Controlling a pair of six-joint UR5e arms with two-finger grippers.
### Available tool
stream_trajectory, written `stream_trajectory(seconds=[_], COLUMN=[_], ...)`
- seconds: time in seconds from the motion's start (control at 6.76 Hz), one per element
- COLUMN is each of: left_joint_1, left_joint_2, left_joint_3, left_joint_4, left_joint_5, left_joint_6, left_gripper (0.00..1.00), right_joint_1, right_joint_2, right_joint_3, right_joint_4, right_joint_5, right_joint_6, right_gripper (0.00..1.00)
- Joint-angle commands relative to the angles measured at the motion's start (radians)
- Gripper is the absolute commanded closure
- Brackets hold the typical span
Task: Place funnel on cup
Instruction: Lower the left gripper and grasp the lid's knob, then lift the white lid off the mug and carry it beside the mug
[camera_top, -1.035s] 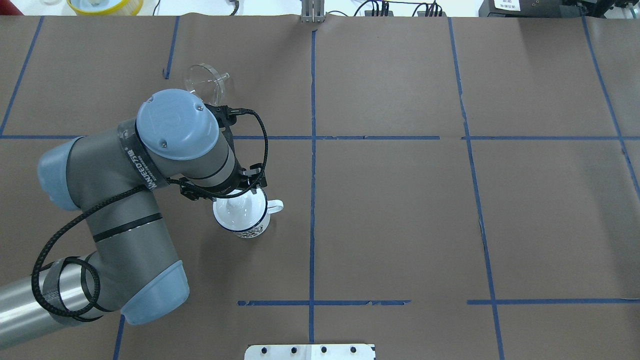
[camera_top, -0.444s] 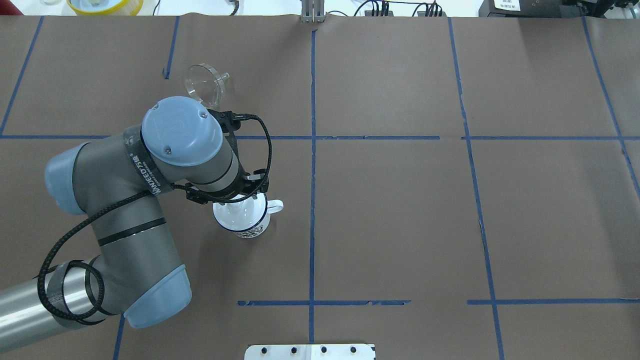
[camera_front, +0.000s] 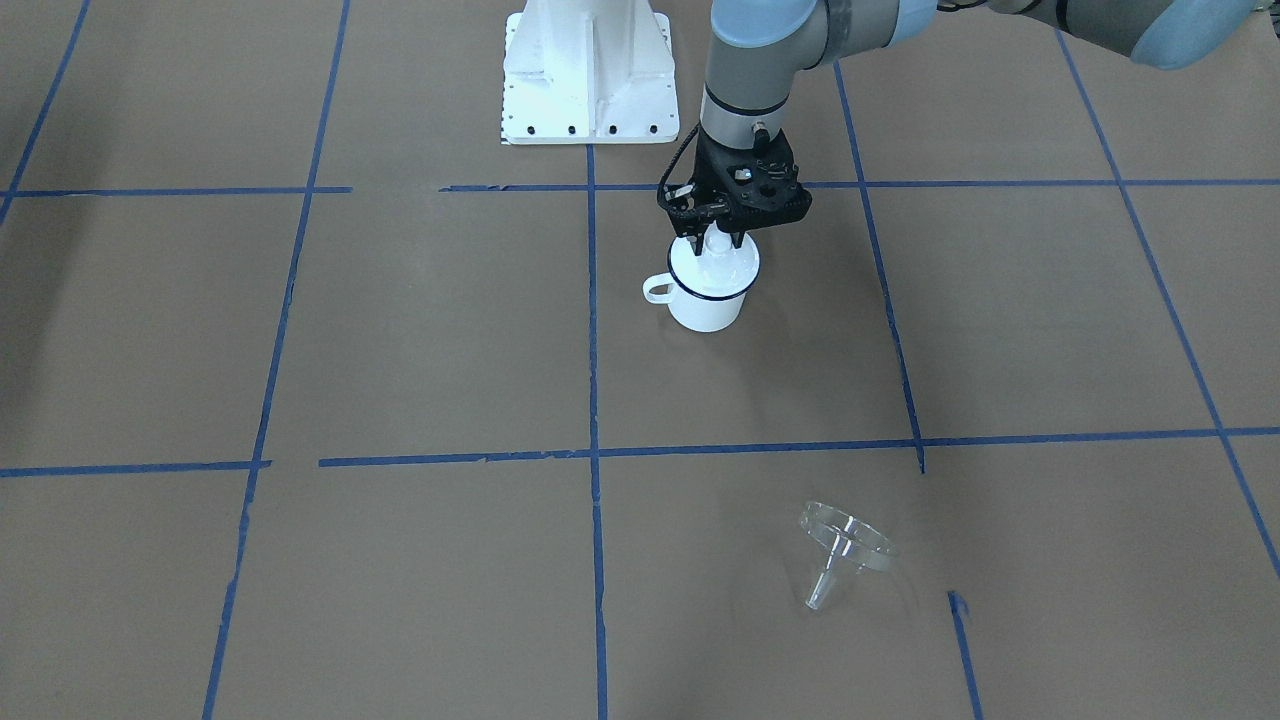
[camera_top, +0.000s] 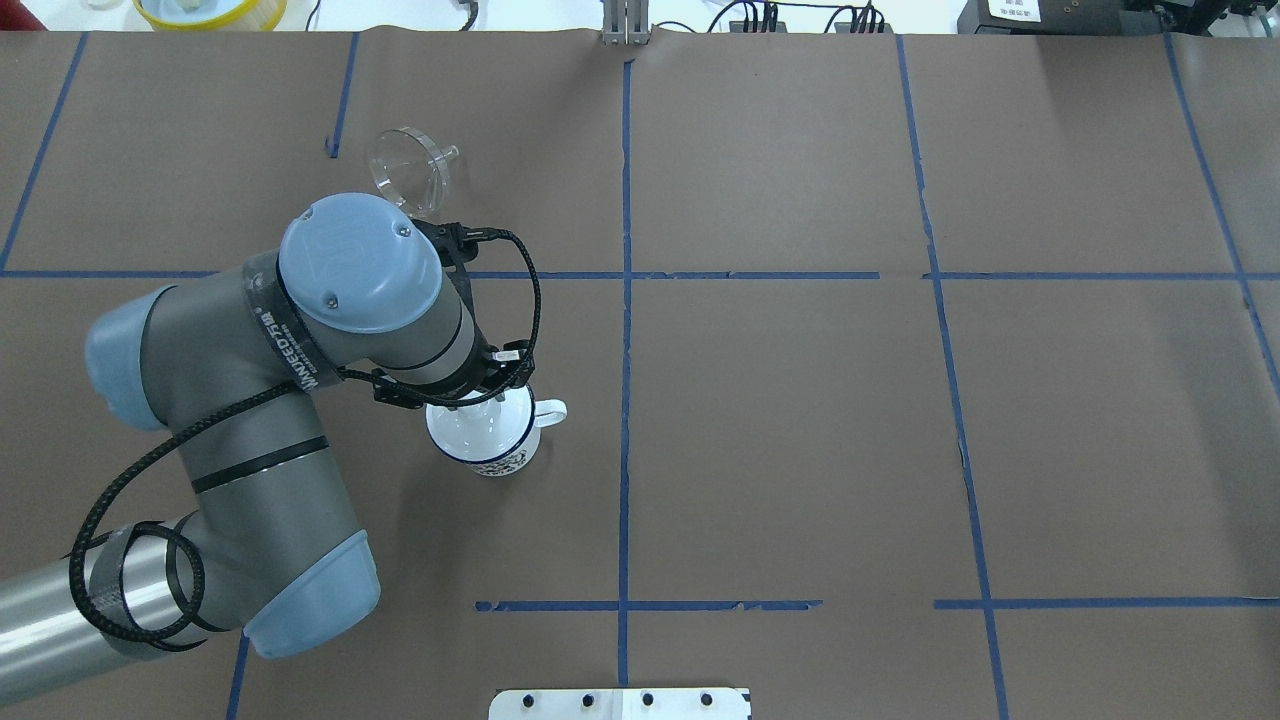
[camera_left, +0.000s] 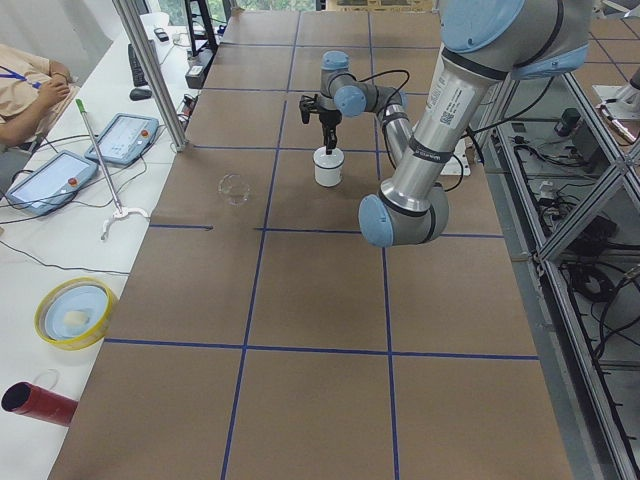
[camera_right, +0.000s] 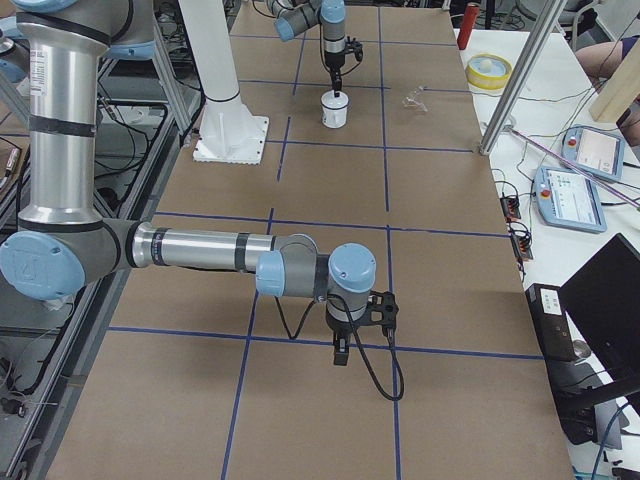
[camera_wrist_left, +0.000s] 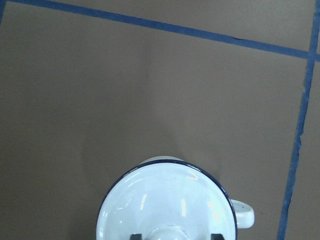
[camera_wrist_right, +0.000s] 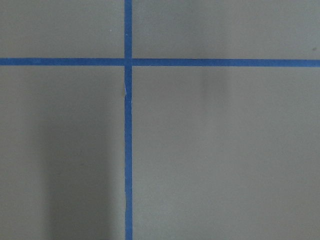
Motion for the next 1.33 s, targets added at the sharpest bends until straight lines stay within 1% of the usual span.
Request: stream_trajectory(seconds=[0.0, 0.15, 0.44, 0.59, 0.74, 0.89, 1.04, 1.18], left_joint_1=[0.0, 0.0, -0.024, -0.078, -0.109, -0.135, -0.176, -0.178], left_joint_2=[-0.001, -0.001, 0.002, -0.001, 0.002, 0.005, 0.057, 0.131], left_joint_3=[-0.01, -0.011, -0.089, -0.193, -0.241, -0.246, -0.273, -0.308], left_joint_4=[0.001, 0.001, 0.031, 0.088, 0.091, 0.091, 0.09, 0.085], left_joint_5=[0.0, 0.001, 0.003, 0.001, 0.003, 0.004, 0.003, 0.003], left_joint_6=[-0.003, -0.023, -0.031, -0.04, -0.084, -0.088, -0.076, -0.05], left_gripper=[0.92, 1.0, 1.0, 1.0, 1.0, 1.0, 1.0, 1.0], right_joint_1=[0.0, 0.0, 0.0, 0.0, 0.0, 0.0, 0.0, 0.0], right_joint_2=[0.0, 0.0, 0.0, 0.0, 0.0, 0.0, 0.0, 0.0], right_joint_3=[0.0, 0.0, 0.0, 0.0, 0.0, 0.0, 0.0, 0.0], right_joint_4=[0.0, 0.0, 0.0, 0.0, 0.0, 0.0, 0.0, 0.0], right_joint_5=[0.0, 0.0, 0.0, 0.0, 0.0, 0.0, 0.0, 0.0], right_joint_6=[0.0, 0.0, 0.0, 0.0, 0.0, 0.0, 0.0, 0.0], right_gripper=[0.0, 0.0, 0.0, 0.0, 0.0, 0.0, 0.0, 0.0])
